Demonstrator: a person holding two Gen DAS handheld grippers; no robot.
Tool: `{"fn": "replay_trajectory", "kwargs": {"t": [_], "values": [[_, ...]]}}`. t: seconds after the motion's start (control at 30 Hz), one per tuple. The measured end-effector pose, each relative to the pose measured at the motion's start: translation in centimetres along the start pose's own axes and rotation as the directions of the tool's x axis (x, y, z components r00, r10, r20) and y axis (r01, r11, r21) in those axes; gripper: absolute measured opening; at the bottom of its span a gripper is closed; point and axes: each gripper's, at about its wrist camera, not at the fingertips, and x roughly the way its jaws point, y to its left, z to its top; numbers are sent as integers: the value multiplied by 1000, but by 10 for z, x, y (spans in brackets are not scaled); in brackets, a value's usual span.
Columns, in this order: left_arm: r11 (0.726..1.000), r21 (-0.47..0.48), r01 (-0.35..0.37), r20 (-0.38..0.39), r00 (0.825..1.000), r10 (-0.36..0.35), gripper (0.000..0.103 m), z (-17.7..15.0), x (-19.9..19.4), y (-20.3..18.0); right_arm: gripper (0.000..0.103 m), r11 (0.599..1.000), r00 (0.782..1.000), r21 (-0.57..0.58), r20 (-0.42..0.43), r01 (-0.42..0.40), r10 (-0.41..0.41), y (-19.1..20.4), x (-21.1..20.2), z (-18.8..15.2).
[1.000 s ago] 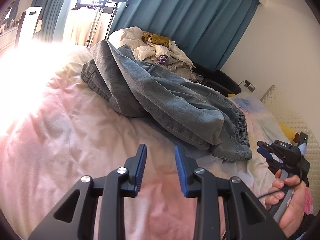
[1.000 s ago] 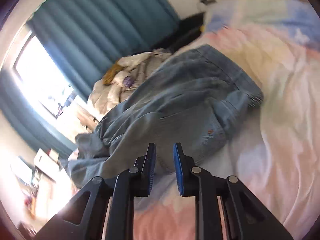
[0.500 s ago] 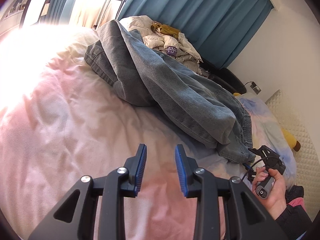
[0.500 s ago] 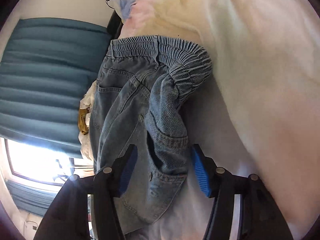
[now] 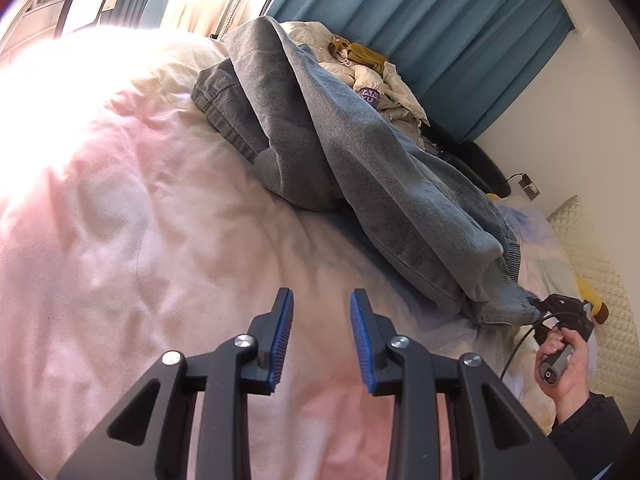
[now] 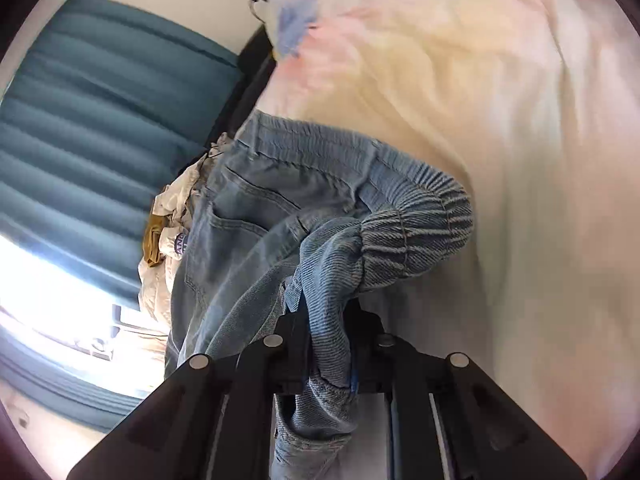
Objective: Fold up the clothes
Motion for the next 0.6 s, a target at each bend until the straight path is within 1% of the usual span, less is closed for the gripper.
{"fn": "replay_trajectory", "kwargs": {"t": [0.1,0.2,0.3,0.4,0.47,0.57,0.6], "values": [[999,-38,-6,6,1000,7,30,4,3,10,10,997,998,-80,67,13,-8,10,-25,35],[997,-69,-23,16,1000,24,30,8,5,19,9,998,997,-59,79,-2,7,2,-39,71],[996,-64,-55,39,998,57,30,11,6,20,9,997,995,-78,101,8,0,-4,-46,103],[995,-52,-80,53,995,83,30,12,7,18,9,996,992,-77,119,46,-37,-14,-31,128],[994,-37,-99,55,993,101,30,12,10,15,9,996,992,-57,104,76,-69,-33,-13,135],[992,4,-128,52,990,127,30,13,18,8,9,989,988,-27,63,145,-144,-66,27,131],[991,14,-134,51,990,134,30,13,21,6,10,988,987,-13,47,157,-156,-78,38,127]]}}
